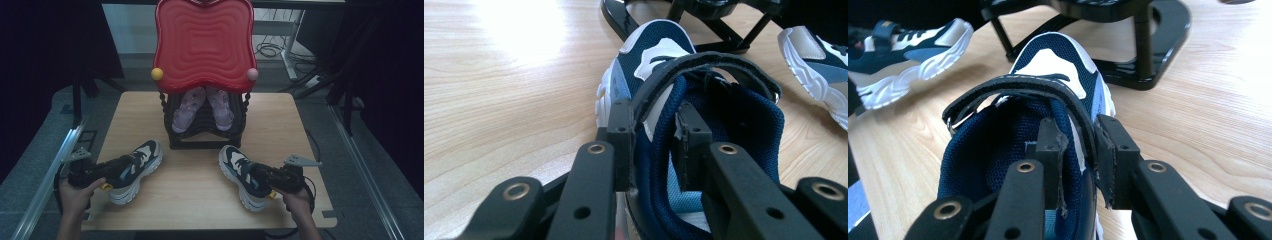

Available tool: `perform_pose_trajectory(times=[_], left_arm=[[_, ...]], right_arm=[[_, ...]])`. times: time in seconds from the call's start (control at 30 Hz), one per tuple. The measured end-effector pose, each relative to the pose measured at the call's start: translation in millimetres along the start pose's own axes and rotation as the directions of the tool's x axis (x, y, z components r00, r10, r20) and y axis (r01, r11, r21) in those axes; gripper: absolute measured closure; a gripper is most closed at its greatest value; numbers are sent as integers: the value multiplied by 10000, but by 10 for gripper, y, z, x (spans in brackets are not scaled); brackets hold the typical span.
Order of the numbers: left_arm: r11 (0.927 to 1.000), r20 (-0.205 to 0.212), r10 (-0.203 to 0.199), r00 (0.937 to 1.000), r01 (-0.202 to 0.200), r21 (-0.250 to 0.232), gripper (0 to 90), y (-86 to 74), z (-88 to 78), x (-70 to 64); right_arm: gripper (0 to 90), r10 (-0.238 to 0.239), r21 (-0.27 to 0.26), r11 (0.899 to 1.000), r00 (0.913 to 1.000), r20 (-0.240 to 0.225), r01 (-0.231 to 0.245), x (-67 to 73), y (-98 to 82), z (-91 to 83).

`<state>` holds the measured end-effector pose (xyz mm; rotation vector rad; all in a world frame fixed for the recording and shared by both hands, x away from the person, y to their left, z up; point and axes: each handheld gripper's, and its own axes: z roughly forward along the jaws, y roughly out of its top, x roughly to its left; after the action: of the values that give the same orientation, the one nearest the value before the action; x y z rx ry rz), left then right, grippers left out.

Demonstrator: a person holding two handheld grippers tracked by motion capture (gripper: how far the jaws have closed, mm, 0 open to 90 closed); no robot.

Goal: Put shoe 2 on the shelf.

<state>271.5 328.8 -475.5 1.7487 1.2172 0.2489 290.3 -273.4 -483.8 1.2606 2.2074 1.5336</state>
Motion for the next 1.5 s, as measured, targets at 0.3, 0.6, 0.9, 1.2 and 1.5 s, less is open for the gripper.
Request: perform_pose_trajectory(times=[0.3,0.6,0.9,1.2,1.5], left_arm=[[9985,-86,-101,9999,96,-547,734,2,-105,-31],[9950,-161,-119,9998,102,-998,733,3,-172,-51],[9872,-90,-353,9993,335,-1560,732,0,-270,-23],[9822,-225,-368,9991,320,-1849,731,56,-293,-25],[9706,-243,-492,9985,421,-2370,730,175,-331,-8]], right_arm=[[739,475,-961,9945,9976,507,-424,-56,-27,-236],[739,733,-1527,9867,9916,1066,-566,-143,-21,-393],[738,1176,-2286,9696,9853,1237,-870,-221,-34,-477],[735,1765,-2921,9470,9764,1243,-1340,-310,-21,-514],[732,2049,-3500,9239,9725,1106,-1549,-375,72,-500]])
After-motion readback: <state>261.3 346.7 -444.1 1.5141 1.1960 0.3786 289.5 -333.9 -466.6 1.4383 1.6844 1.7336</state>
